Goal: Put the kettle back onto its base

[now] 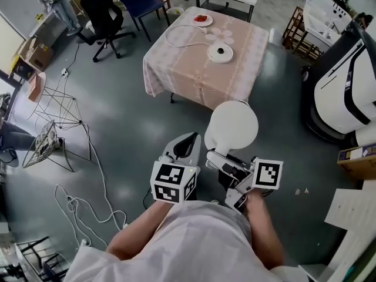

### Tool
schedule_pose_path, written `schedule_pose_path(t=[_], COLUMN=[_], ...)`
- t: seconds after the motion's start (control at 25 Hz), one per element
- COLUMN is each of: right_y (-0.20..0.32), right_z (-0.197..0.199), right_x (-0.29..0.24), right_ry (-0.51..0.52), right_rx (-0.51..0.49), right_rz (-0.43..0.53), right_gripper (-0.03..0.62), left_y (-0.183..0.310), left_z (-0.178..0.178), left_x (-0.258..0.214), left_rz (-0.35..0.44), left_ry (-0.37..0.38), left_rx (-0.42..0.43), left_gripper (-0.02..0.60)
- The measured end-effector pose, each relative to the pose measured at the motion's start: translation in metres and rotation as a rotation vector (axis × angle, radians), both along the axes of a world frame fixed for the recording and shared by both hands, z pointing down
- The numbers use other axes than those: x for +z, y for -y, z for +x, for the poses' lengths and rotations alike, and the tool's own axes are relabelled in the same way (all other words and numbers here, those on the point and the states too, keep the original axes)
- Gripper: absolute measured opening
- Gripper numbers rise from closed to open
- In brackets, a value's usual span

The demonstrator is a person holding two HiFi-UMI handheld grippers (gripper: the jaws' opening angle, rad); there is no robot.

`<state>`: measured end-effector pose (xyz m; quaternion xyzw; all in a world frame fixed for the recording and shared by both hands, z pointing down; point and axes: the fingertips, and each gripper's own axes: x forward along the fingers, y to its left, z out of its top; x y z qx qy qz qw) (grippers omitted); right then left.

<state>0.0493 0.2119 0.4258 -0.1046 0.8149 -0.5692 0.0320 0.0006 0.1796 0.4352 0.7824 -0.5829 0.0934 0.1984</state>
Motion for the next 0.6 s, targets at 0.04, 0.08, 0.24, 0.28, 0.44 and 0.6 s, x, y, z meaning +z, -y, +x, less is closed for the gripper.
schedule_pose_path(t=[0.04,0.08,0.24,0.28,0.44,0.6], right_y=[0.007,0.014,0.045,0.053,0.077,0.099], right_z=[-0.007,-0.014,-0.044,-0.051,-0.074,-0.091], right_x=[-0.001,-0.003,-0.006,-0.007,-0.010,-0.016], right_ry=[0.001,0.002,-0.006,-0.010,-0.019,-0.025], right_rx=[0.013,0.027,0.069,0.075,0.094,0.115], right_rz=[-0.006,-0.011,0.008,0.015,0.028,0.036], right_gripper=[0.199,0.199,0.199,0.199,0.199,0.199], left_y=[0.008,0.016,0.051,0.059,0.088,0.114], left_z=[-0.008,-0.016,-0.047,-0.053,-0.071,-0.082], left_x=[-0.001,-0.003,-0.008,-0.008,-0.007,-0.013], left_rz=[-0.001,0.000,0.011,0.012,0.011,0.024], left_ry=[0.000,0.000,-0.001,-0.002,-0.009,-0.017], left_rx=[0.011,0.021,0.067,0.080,0.128,0.170], left_gripper=[0.006,0.005,0.006,0.005,0.005,0.005])
